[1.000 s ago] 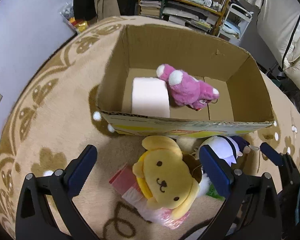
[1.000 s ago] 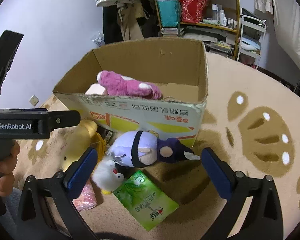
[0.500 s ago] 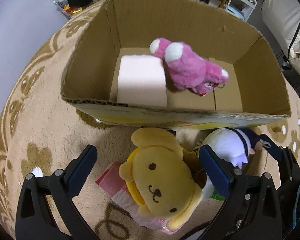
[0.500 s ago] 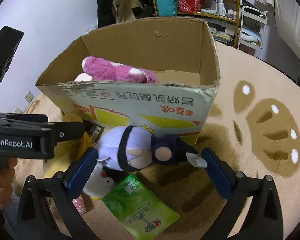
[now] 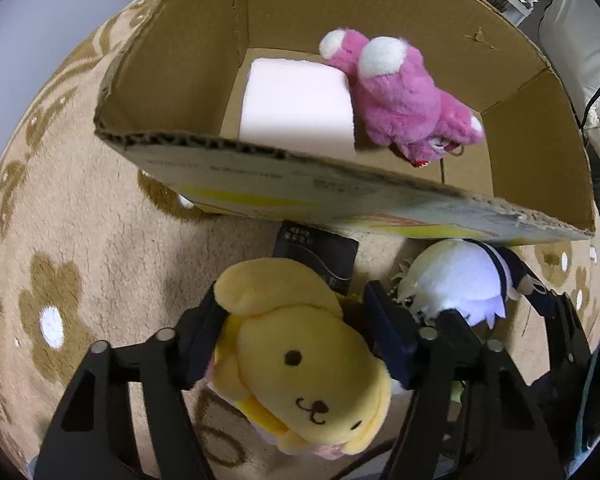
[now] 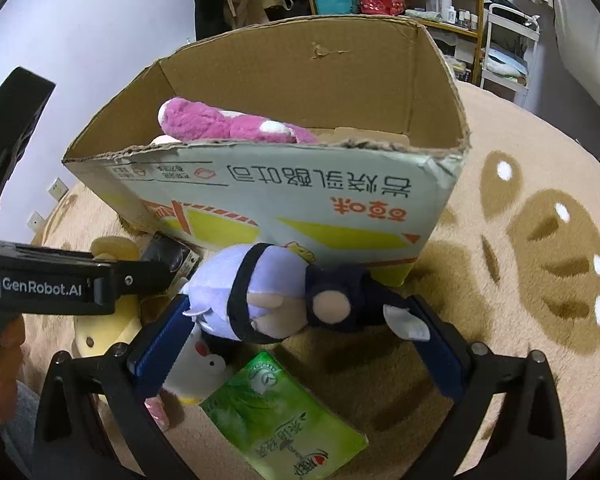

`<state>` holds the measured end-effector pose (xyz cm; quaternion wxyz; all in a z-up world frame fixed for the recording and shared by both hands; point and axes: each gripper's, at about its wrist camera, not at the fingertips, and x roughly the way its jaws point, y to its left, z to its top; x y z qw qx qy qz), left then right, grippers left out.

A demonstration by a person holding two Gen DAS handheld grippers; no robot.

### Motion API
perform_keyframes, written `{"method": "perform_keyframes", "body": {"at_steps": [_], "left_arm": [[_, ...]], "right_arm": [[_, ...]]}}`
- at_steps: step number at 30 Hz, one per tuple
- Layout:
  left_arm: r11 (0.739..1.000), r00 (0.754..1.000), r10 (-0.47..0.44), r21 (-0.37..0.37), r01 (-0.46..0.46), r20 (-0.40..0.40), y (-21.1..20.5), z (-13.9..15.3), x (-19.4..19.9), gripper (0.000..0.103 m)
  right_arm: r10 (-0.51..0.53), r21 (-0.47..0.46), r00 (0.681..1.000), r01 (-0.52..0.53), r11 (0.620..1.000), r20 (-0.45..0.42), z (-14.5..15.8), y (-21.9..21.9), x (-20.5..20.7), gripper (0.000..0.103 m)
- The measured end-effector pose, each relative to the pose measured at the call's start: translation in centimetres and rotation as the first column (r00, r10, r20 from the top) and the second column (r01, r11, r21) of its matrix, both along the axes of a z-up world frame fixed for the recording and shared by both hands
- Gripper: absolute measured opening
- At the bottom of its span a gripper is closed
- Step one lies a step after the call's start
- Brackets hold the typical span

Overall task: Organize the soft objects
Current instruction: 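Grasp the yellow plush dog with the left tool while the right tool grasps the purple-haired doll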

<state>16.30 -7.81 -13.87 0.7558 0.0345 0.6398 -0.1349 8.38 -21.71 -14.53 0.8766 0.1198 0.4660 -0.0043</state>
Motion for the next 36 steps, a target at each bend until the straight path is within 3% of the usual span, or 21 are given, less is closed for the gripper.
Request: {"method": "perform_keyframes", "body": {"at_steps": [6,17,25,30,32,36], "left_arm": [[1.0,1.0,-0.013,0.003,0.013,-0.018,0.4,0.0,0.1,0.069],[1.0,1.0,-0.011,0.019,0.011,-0.003,1.0,2.4,-2.1,0.084],[0.999,0.998,-0.015,0.029,0.017,-0.057,0.7,2.8,-3.9,0.085],[1.0,0.994,0.021,0.012,-0.02,-0.109,1.5,1.6,-4.0,0.071],[1.0,0.995,0.027,0.012,-0.026,-0.092,1.7,1.8,-4.0,0.063],[0.999,0.997,0.041,0.003,-0.04,-0.065,2.5,2.6,-3.6,0.059]], "right_arm": [[-0.002,0.007,1.0,0.002,1.0,-0.003,-0.2,-0.1,0.0,0.103],[-0.004,-0.002,1.0,0.004,1.0,-0.026,-0.4,0.2,-0.3,0.103],[0.026,-0.065,0.999,-0.029,0.997,-0.043,-0.4,1.2,-0.6,0.103],[0.02,-0.065,0.999,-0.023,0.998,-0.039,-0.6,1.4,-0.4,0.103],[0.017,-0.045,1.0,-0.018,0.999,-0.023,-0.5,1.2,-0.3,0.103],[-0.006,-0.009,1.0,0.006,1.0,-0.01,-0.2,0.5,0.0,0.103]]}}
